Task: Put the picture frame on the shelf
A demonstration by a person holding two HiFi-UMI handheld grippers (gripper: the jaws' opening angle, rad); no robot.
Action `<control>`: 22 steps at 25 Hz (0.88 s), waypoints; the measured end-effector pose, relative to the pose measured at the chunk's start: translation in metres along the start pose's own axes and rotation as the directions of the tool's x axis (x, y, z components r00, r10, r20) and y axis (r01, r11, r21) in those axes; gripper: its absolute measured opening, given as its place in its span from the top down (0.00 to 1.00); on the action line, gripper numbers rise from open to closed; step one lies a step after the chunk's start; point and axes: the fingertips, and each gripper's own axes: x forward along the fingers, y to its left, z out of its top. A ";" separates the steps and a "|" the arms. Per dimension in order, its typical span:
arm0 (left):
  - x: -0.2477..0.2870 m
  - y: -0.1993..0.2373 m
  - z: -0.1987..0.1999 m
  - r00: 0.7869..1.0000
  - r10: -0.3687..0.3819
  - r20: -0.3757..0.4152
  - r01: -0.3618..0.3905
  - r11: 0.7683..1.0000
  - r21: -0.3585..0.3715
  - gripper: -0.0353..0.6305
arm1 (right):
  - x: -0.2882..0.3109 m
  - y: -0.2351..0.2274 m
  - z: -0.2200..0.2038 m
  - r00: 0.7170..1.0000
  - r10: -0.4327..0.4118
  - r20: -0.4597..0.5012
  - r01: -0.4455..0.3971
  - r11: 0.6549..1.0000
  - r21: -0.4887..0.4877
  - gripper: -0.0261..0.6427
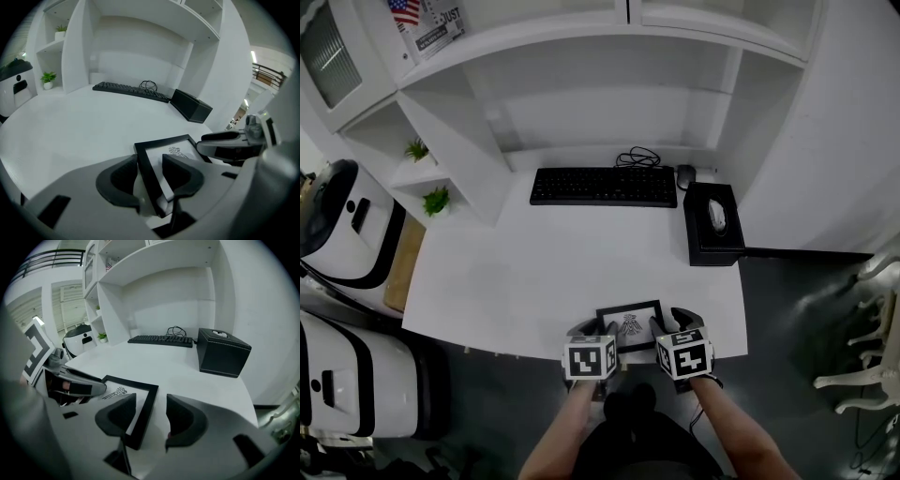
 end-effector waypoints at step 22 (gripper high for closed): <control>0.001 0.001 0.001 1.000 -0.002 0.004 0.002 1.000 -0.013 0.70 | 0.015 0.008 -0.010 0.994 0.020 -0.108 -0.019 1.000 0.006 0.80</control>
